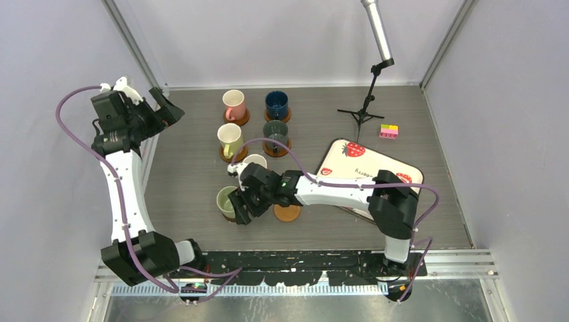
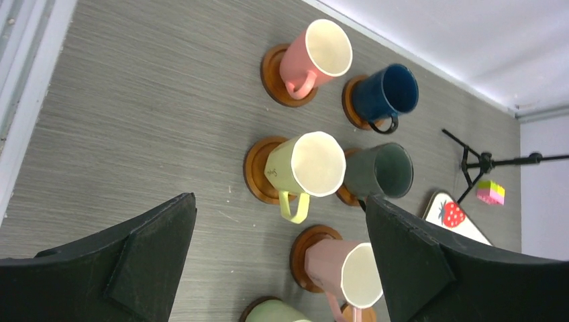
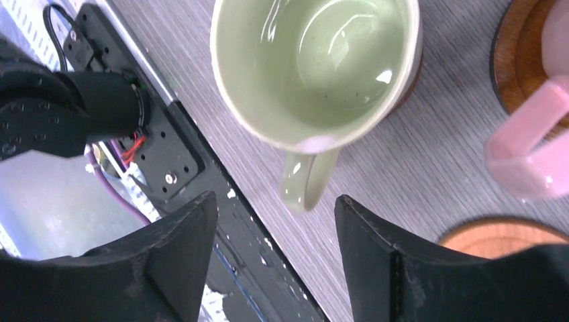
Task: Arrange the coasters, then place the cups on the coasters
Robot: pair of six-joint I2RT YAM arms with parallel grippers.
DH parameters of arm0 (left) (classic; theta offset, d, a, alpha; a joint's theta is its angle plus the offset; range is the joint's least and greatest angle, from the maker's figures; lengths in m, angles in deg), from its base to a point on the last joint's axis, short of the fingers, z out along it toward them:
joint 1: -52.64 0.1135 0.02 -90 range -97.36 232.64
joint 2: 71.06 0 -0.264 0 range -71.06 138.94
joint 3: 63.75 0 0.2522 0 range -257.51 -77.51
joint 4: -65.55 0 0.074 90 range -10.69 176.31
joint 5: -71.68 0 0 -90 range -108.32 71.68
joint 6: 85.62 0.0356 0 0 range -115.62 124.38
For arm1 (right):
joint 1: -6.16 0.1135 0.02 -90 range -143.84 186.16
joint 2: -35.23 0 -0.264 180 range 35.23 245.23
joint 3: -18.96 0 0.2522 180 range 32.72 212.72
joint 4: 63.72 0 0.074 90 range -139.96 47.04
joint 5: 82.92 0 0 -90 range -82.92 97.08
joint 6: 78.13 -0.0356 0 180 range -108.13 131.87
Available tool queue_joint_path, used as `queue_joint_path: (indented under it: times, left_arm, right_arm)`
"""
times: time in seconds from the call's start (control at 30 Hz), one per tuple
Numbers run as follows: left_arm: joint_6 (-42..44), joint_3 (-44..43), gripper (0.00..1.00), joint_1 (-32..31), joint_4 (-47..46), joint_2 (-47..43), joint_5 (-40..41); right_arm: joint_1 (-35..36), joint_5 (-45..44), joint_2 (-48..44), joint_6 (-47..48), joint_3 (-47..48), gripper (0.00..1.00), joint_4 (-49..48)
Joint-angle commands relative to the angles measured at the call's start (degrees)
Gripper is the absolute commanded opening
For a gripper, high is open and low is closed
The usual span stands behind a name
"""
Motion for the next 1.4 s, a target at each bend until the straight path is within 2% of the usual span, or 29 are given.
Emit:
queue_joint_path:
  times: [0.0,0.2,0.3,0.4,0.53,0.57,0.63,0.77,0.97,1.17,1.37]
  left_arm:
    - [7.5,-4.1,1.00,0.3,4.4,1.0,-6.9]
    - [14.0,-5.5,1.00,-1.2,9.3,2.9,-13.5]
    - [20.1,-7.0,1.00,-7.0,14.0,3.3,-11.2]
    - [28.6,-7.7,1.00,-14.5,18.6,2.6,-8.9]
    - [36.9,-6.9,0.98,-16.6,22.7,0.8,-12.3]
    - [39.4,-6.6,0.96,-17.2,24.1,0.6,-13.6]
    - [44.3,-6.2,0.84,-21.3,27.8,0.7,-13.6]
    - [50.4,-4.7,0.60,-35.8,33.5,0.6,-8.6]
    - [53.7,0.9,0.35,-57.4,33.2,-0.1,4.3]
    - [54.8,7.2,0.28,-66.4,30.5,2.7,8.5]
    - [51.1,9.6,0.22,-70.9,22.8,6.0,16.8]
  right_arm:
    - [-0.5,1.2,-6.6,7.8,1.8,0.73,7.3]
    - [-2.0,4.9,-12.0,14.6,3.4,0.78,14.7]
    - [-3.8,7.9,-14.5,17.4,6.1,0.80,18.9]
    - [-10.5,14.2,-18.3,18.0,5.8,0.81,19.8]
    - [-22.3,22.3,-24.5,17.1,2.4,0.81,19.2]
    - [-24.7,22.9,-25.9,17.1,1.7,0.81,19.4]
    - [-29.3,24.1,-28.2,17.3,-0.1,0.81,19.4]
    - [-39.1,28.0,-31.1,17.1,-1.4,0.81,19.4]
    - [-50.2,34.0,-33.0,15.2,-3.4,0.81,19.2]
    - [-54.8,33.2,-34.2,14.6,-3.9,0.81,19.2]
    - [-56.3,32.4,-34.4,14.2,-4.7,0.81,18.8]
